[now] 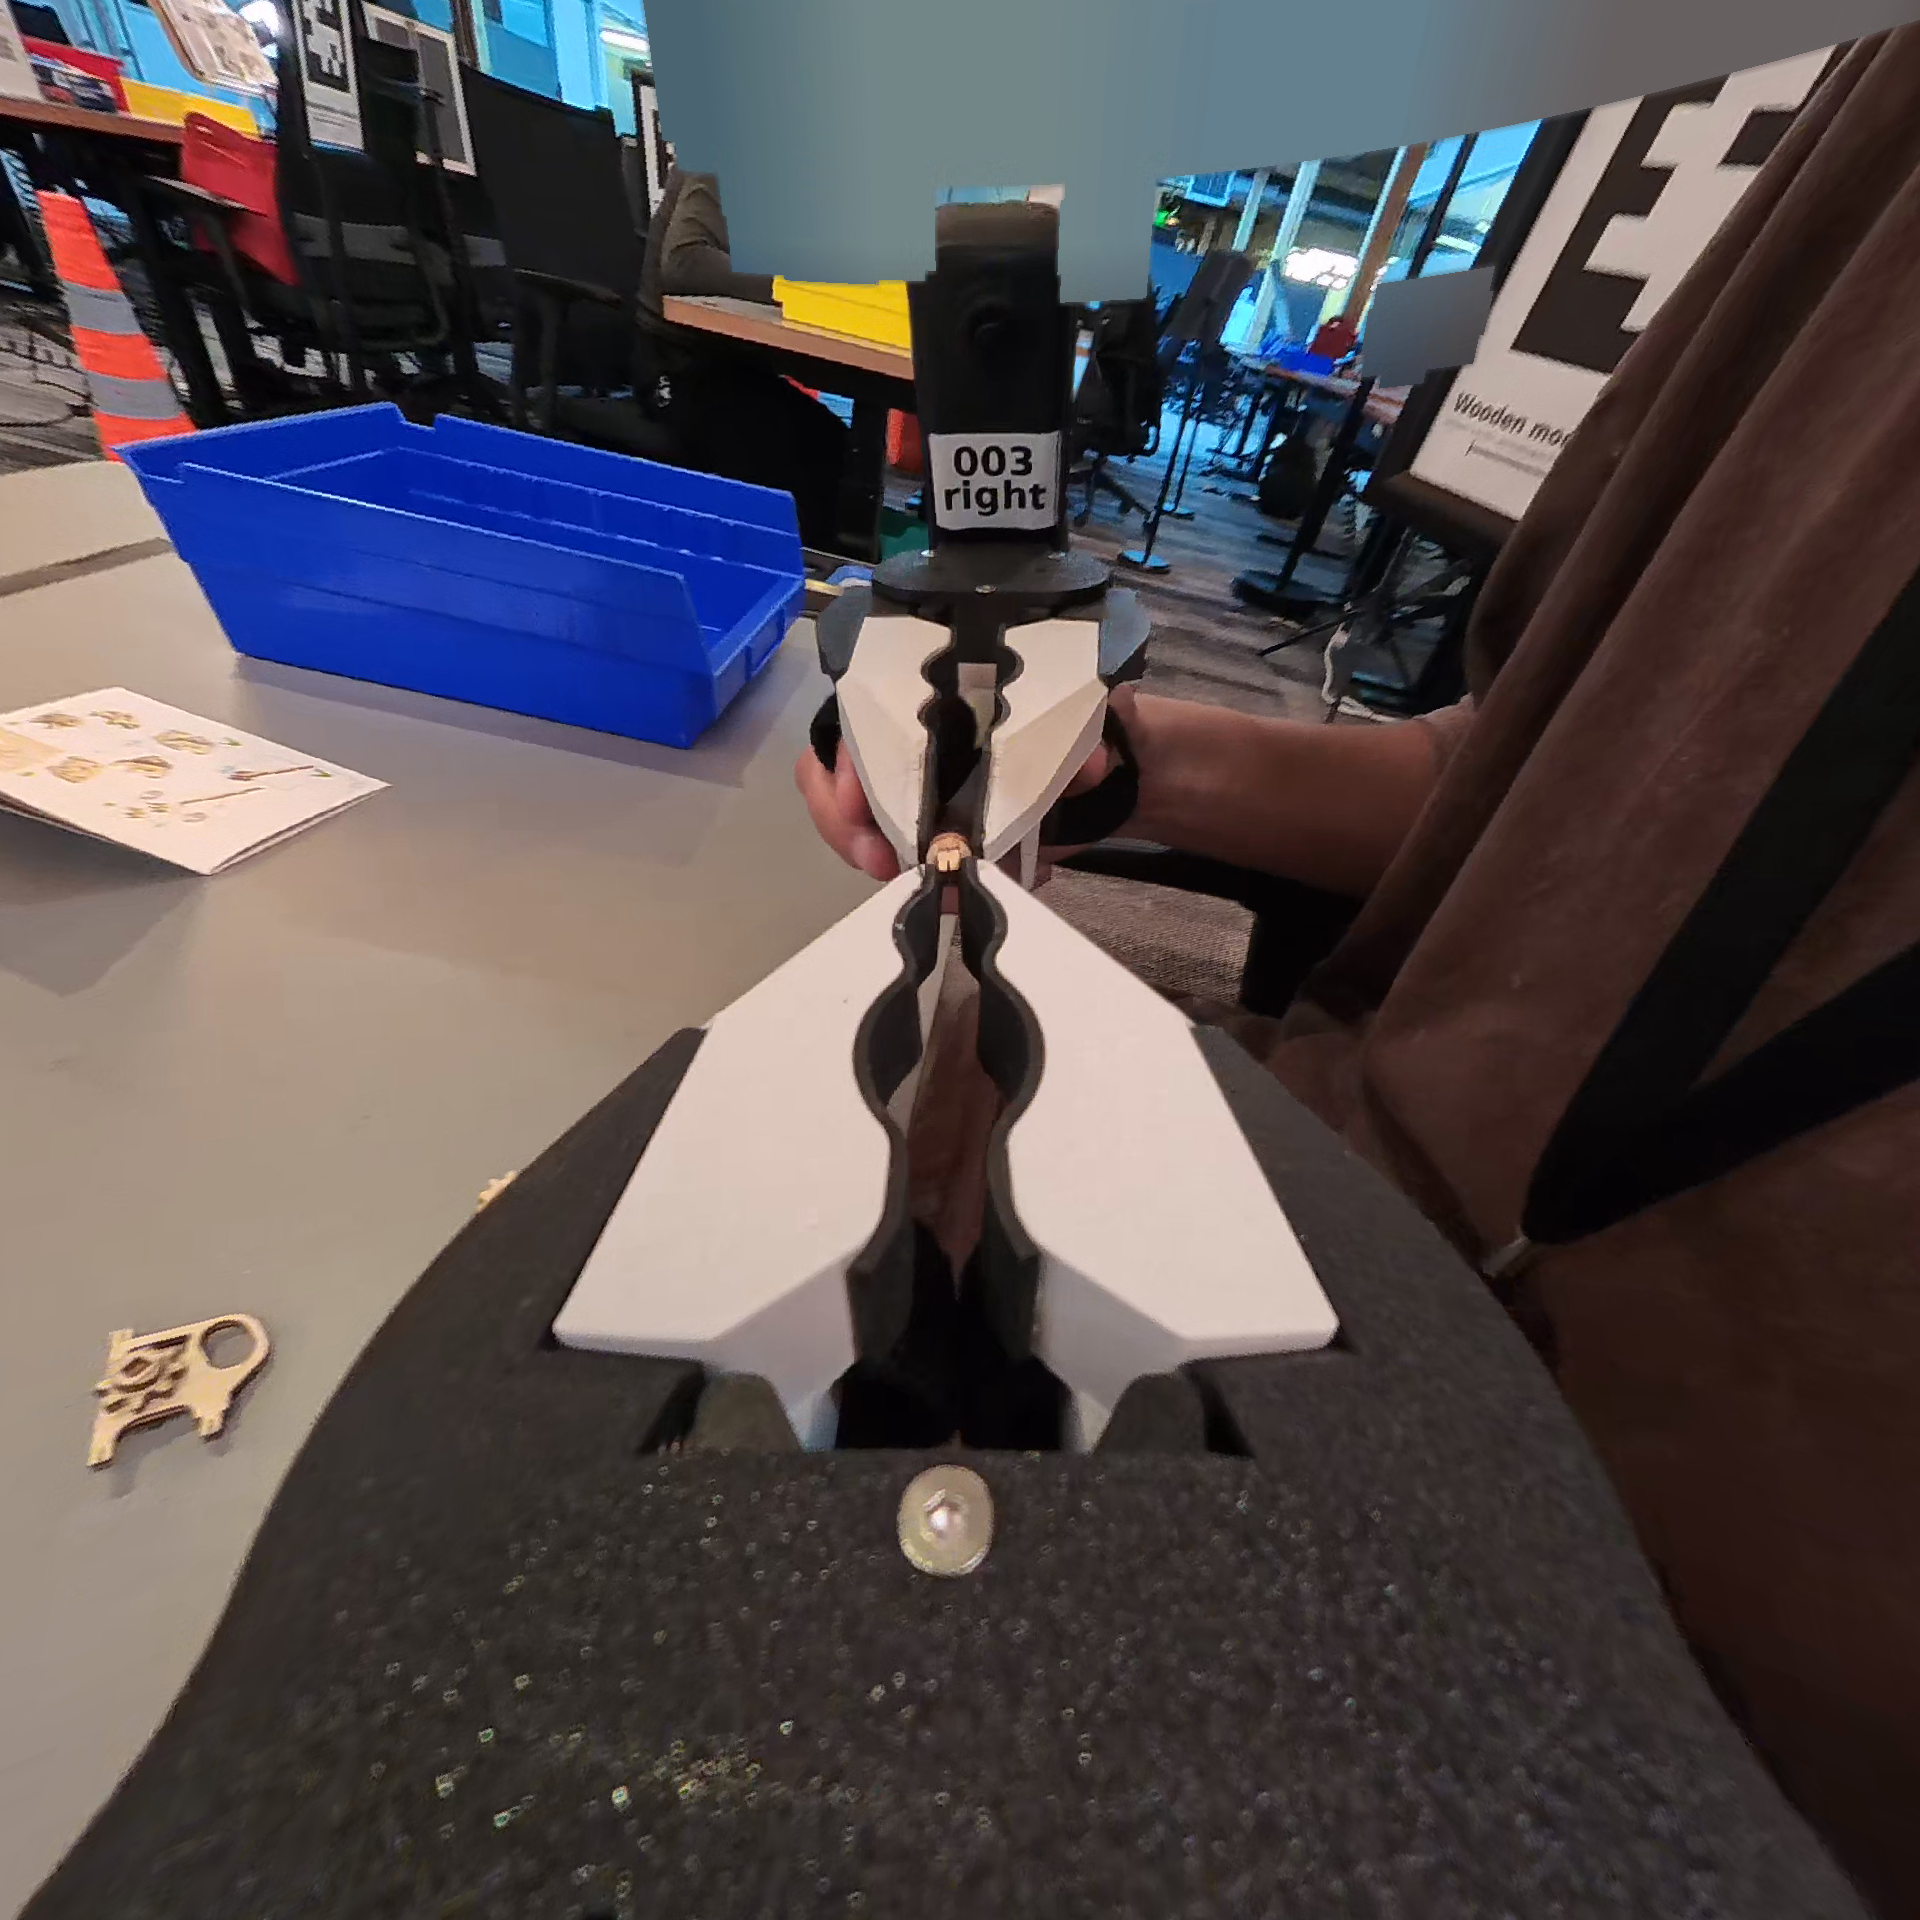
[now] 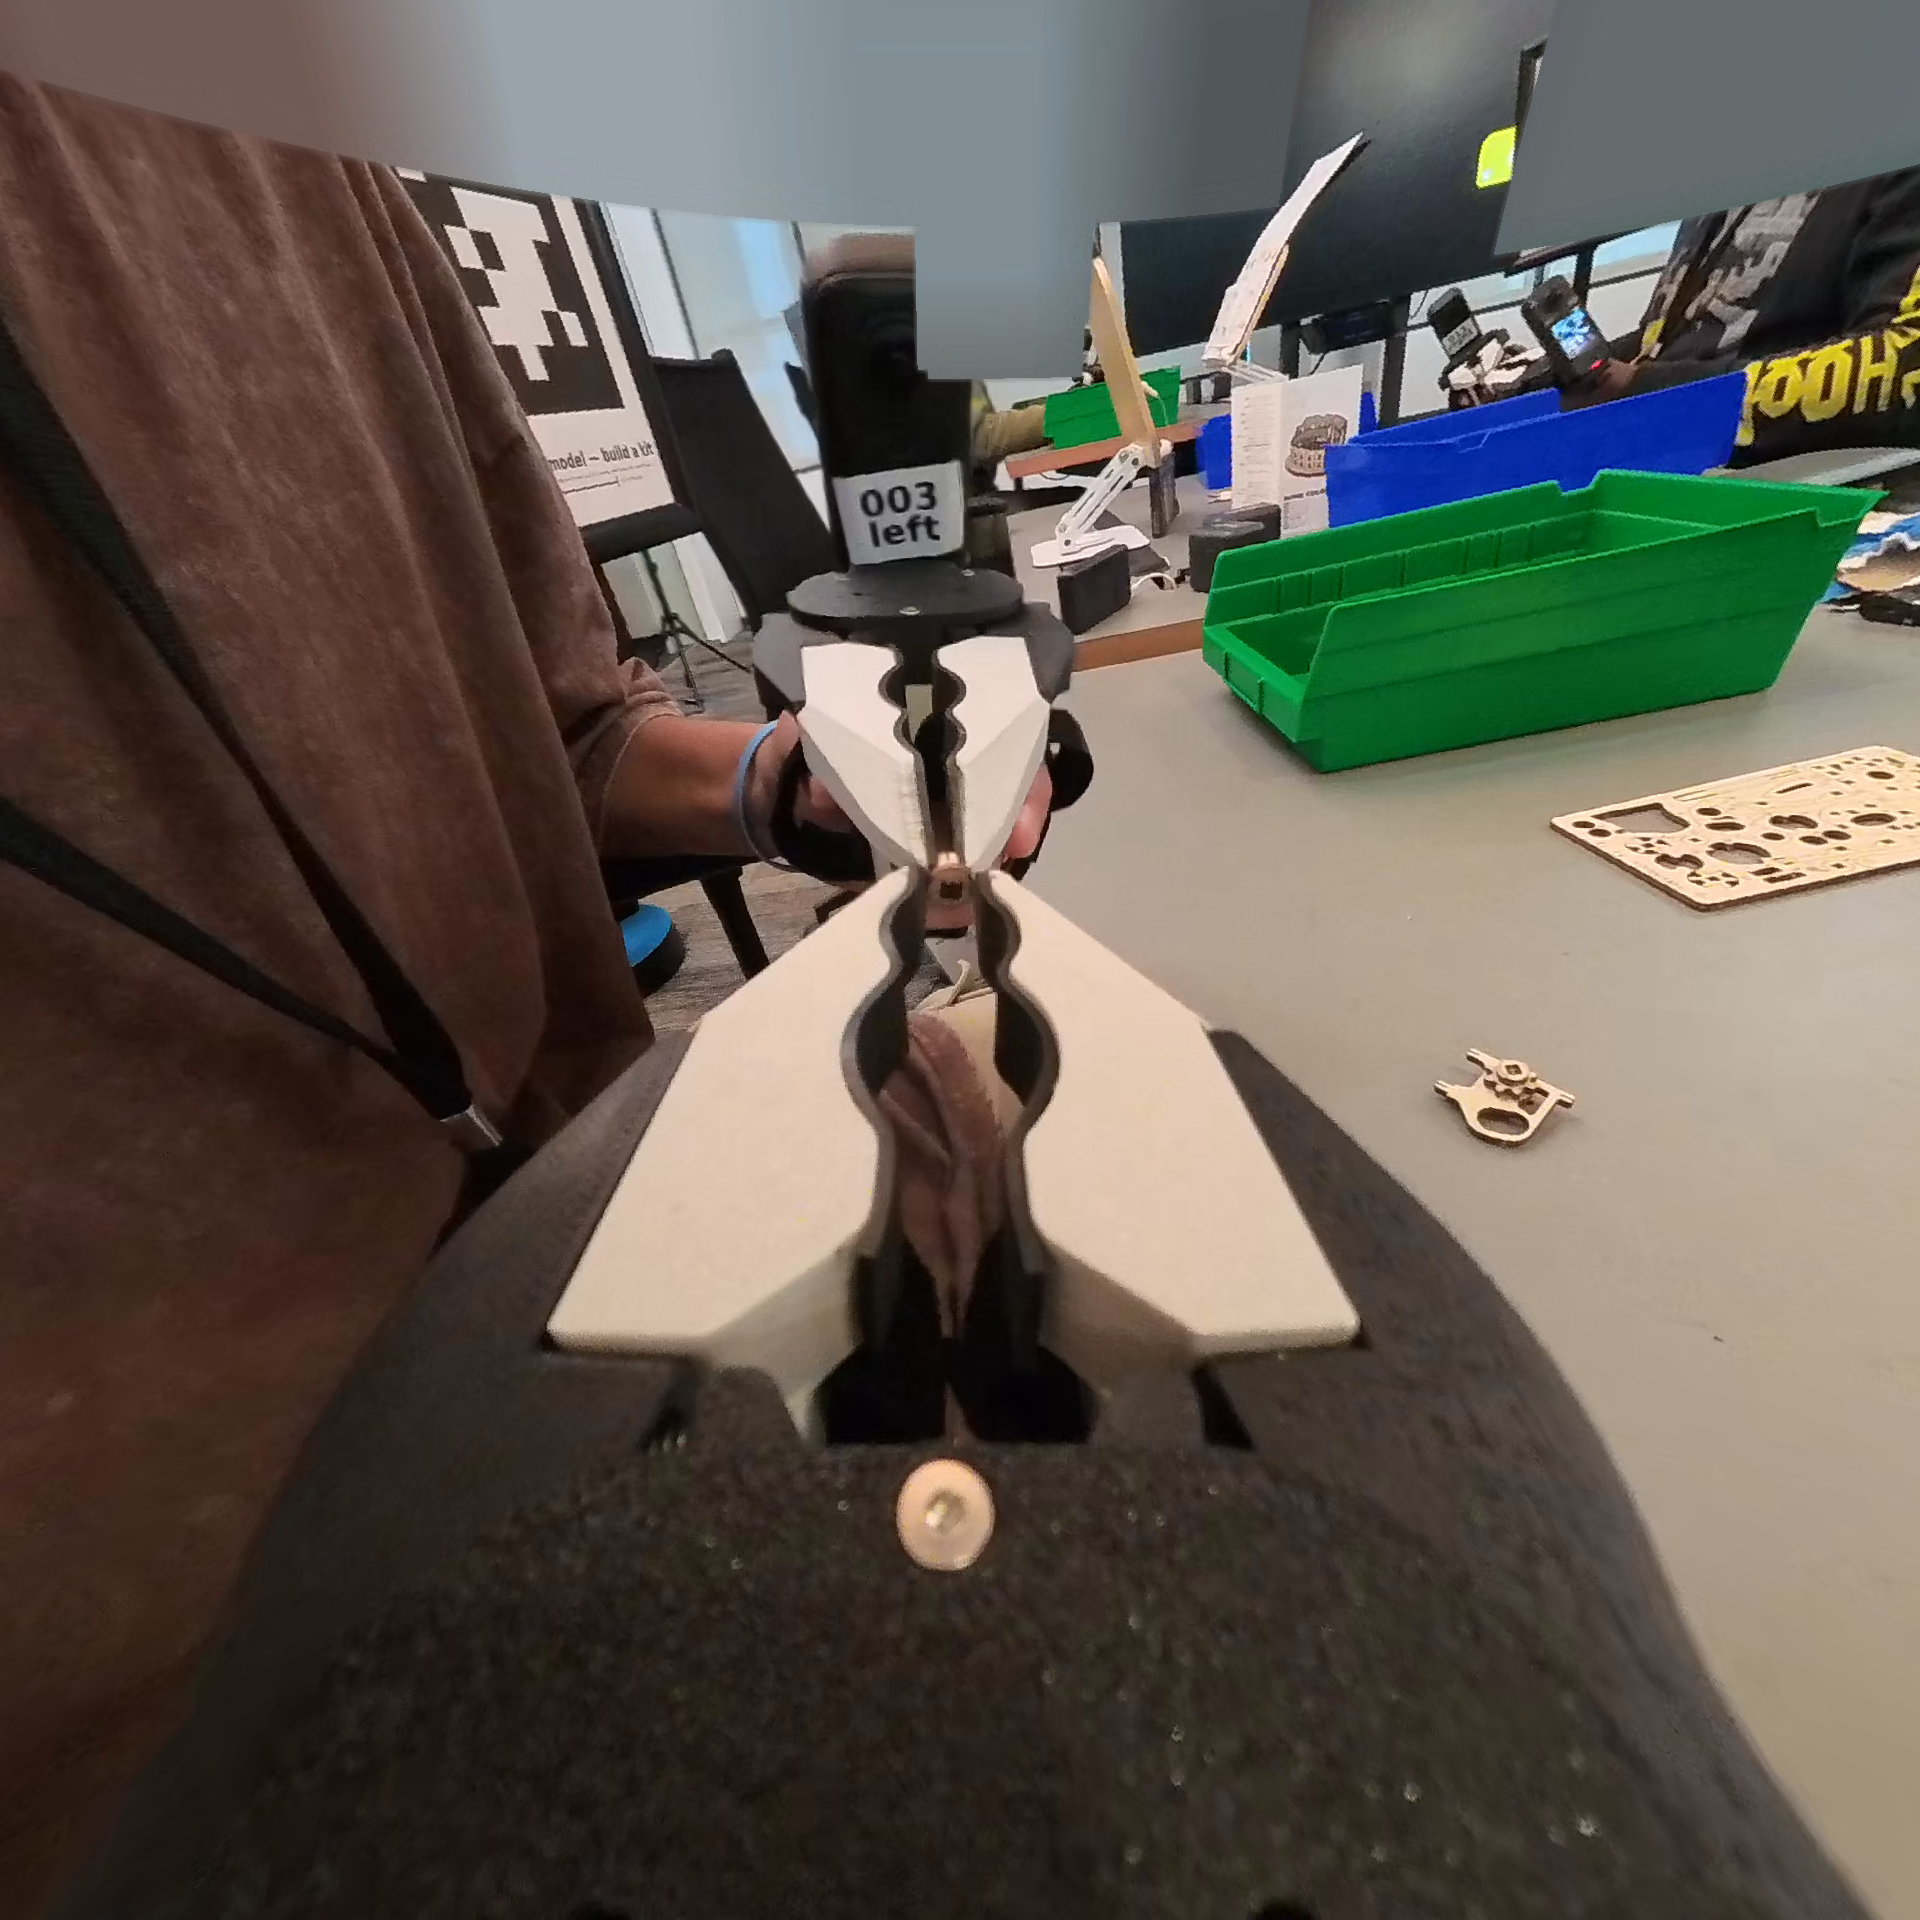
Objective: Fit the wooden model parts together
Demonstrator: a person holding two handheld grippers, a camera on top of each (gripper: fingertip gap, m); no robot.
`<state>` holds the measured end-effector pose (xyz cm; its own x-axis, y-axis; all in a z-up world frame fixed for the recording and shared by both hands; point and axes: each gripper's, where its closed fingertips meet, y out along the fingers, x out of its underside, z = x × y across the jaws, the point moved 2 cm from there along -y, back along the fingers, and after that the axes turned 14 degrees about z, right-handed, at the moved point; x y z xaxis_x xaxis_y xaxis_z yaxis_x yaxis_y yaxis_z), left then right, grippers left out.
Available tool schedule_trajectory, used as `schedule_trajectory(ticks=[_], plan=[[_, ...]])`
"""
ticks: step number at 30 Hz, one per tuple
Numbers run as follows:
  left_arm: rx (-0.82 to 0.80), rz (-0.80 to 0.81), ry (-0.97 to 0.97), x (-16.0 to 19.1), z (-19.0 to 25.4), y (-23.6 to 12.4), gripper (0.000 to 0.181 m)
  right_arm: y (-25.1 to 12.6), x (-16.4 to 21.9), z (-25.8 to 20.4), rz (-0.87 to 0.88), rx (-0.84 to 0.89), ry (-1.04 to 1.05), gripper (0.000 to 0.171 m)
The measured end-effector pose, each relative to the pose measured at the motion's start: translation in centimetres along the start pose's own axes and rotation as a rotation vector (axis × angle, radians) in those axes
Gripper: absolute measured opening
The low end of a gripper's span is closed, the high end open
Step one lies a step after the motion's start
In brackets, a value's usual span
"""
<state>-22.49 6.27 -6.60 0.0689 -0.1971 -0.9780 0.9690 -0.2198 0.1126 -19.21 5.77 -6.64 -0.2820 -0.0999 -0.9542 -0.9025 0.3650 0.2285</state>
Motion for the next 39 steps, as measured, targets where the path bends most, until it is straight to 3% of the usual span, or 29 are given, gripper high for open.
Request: schedule_trajectory(ticks=[18,23,28,30,33,39], plan=[[-0.039,-0.04,0.066,0.7,-0.5,0.2,0.002,-0.5,0.6,0.6,-0.077,0.02,0.017,0.008],[-0.205,-0.161,0.098,2.5,-4.0,-1.0,0.009,-3.1,3.2,4.4,-0.277,0.21,-0.1,0.008],[-0.399,-0.508,0.181,7.9,-8.9,-2.6,0.02,-5.3,5.9,8.1,-0.522,0.327,-0.255,0.008],[-0.396,-0.574,0.203,9.2,-9.8,-2.4,0.022,-5.2,6.4,9.2,-0.634,0.302,-0.298,0.008],[-0.381,-0.536,0.109,9.2,-10.1,-2.0,0.022,-4.0,6.8,10.2,-0.779,0.195,-0.317,0.008],[-0.465,-0.412,0.051,5.0,-10.4,-6.1,0.022,-2.9,8.3,13.0,-1.143,-0.062,-0.375,0.008]])
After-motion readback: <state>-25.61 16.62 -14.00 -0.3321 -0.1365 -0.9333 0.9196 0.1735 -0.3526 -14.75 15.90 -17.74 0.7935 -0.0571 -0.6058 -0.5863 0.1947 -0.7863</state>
